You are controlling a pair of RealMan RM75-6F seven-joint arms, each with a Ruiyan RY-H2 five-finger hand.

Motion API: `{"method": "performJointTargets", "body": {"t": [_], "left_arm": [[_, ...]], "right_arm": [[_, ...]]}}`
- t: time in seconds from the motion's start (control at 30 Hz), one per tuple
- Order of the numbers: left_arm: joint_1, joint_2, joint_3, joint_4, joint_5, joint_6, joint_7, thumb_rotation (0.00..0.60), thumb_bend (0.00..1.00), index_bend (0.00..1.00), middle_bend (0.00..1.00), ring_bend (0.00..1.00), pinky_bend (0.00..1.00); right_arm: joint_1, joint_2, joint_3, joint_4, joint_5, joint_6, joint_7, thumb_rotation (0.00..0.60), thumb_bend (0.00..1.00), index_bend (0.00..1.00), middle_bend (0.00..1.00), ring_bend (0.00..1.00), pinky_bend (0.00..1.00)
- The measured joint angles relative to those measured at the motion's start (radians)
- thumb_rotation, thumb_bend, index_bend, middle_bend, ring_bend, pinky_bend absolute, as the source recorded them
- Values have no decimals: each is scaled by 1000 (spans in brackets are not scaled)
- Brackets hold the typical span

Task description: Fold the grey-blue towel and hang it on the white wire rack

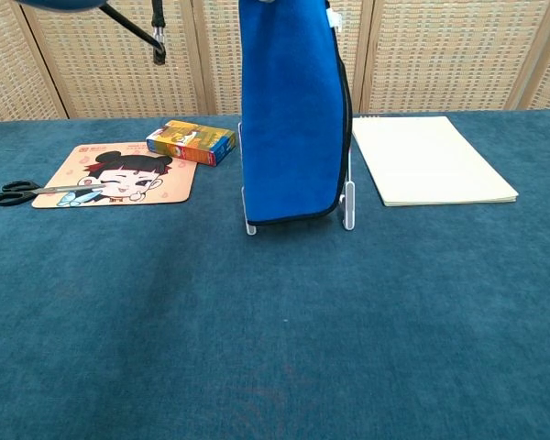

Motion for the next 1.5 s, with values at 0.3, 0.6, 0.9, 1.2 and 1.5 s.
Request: {"method": "performJointTargets", "body": {"t": [0.3,0.6,0.9,1.2,1.5], "left_arm": [[-35,-57,2,169,-41,-81,-26,600,450,1000,0,0,0],[-59,-132,2,382,-27,-201,-109,600,448,1000,0,0,0],[-84,-164,-32,496,45,-247,-219,600,443,1000,0,0,0],[-97,-209,-32,617,27,-279,-218,600,428,991,0,0,0],[-107,-294,-23,755,12,-367,-222,600,260,11,0,0,0]], "right_arm": [[5,-8,4,8,18,-13,-16,600,0,0,0,0,0],[10,-17,11,14,46,-29,-39,600,0,0,0,0,0],[11,-22,14,20,55,-33,-48,600,0,0,0,0,0],[11,-22,16,22,60,-36,-50,600,0,0,0,0,0],[11,-24,18,22,66,-36,-59,600,0,0,0,0,0]]}}
